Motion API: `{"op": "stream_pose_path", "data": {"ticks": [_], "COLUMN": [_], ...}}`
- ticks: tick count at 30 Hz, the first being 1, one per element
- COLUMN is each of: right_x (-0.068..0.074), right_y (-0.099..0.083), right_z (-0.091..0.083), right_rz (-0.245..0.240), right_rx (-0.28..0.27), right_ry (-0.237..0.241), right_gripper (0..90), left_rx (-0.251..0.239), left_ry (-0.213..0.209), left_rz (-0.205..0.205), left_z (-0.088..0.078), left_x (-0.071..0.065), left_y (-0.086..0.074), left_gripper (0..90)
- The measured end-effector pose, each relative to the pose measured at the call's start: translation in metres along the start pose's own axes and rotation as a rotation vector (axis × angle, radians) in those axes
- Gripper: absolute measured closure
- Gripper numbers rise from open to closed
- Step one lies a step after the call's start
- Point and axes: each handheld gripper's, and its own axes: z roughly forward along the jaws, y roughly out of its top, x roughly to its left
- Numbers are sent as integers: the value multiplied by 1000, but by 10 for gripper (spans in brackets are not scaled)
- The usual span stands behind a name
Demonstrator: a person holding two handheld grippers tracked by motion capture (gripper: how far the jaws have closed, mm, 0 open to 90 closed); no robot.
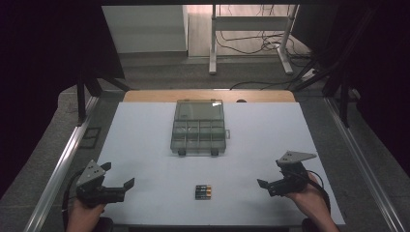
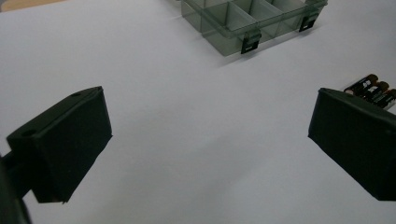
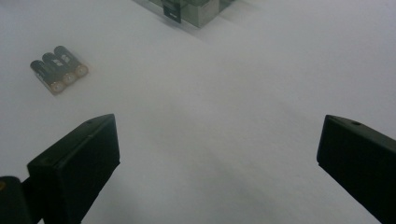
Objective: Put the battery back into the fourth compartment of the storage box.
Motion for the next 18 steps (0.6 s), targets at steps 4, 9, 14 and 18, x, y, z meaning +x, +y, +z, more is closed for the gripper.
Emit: {"op": "stream_pose_path", "data": {"ticks": [4, 9, 14, 18], "right_x": [6, 14, 16, 23], "right_y": [8, 22, 31, 43], "right_z": [5, 13, 19, 27], "right_rz": [-25, -69, -77, -86], "right_rx": [15, 27, 36, 59], "right_ry": [19, 23, 19, 24], "right_gripper": [0, 0, 0, 0], "left_rx": [2, 2, 3, 3], "left_ry": [2, 4, 0, 0], "left_rz": [1, 2, 0, 0], "left_z": [0, 0, -1, -1], "left_x": [0, 0, 1, 1], "left_y": [0, 0, 0, 0], "left_gripper": [0, 0, 0, 0]}}
